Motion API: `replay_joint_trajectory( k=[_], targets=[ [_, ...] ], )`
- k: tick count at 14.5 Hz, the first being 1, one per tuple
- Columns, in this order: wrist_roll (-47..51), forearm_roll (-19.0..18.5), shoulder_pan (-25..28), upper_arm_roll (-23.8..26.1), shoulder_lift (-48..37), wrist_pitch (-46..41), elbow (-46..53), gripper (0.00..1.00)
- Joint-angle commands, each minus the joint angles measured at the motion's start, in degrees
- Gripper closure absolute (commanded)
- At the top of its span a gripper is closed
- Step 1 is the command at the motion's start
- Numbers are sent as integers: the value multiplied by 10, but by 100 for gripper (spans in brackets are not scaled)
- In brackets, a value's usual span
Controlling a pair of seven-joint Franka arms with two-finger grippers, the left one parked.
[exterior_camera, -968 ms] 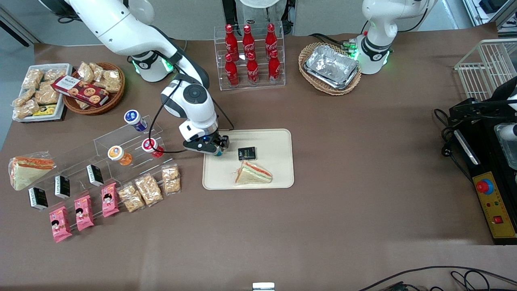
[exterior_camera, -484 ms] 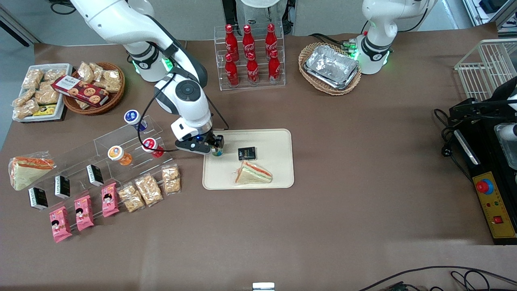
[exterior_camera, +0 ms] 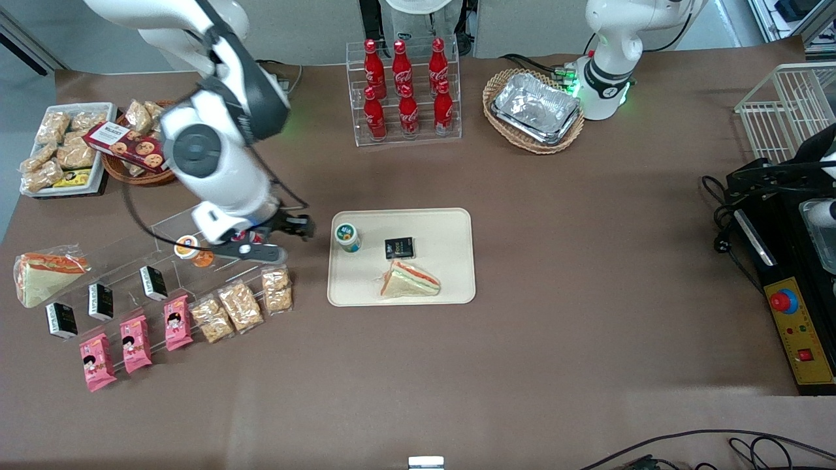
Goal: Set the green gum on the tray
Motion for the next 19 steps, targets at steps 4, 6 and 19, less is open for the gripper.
replay_joint_trajectory(
  k=[4,6,19],
  targets=[
    [-191,19,-105,-1,14,-142,117,12],
    [-234,19,-136,-1,14,-170,139,12],
    [-420,10,-257,-4,-12,-202,146,9]
  ],
)
